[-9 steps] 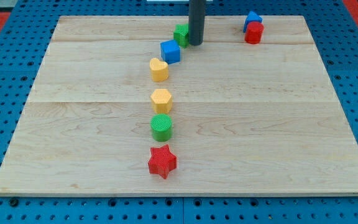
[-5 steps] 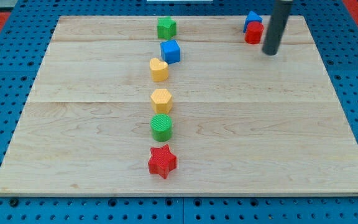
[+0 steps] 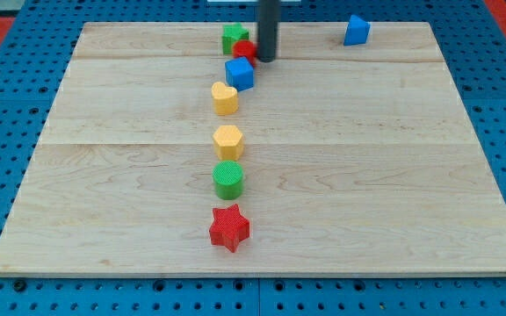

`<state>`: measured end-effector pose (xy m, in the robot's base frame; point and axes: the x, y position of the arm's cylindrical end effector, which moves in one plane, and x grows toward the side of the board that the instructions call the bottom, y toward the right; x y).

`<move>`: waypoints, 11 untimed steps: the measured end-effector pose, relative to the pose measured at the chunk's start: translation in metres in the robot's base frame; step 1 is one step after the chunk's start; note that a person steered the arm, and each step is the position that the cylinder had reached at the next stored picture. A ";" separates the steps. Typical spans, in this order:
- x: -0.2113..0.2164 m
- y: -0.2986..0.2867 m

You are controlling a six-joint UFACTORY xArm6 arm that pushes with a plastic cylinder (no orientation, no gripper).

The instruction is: Place the red circle to the left side of green star

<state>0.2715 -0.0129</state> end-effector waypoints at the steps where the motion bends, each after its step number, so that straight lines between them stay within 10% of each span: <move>1: -0.004 -0.061; 4: 0.060 -0.099; 6: 0.023 -0.197; 7: -0.012 -0.192; 11: 0.083 -0.074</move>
<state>0.3541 -0.0866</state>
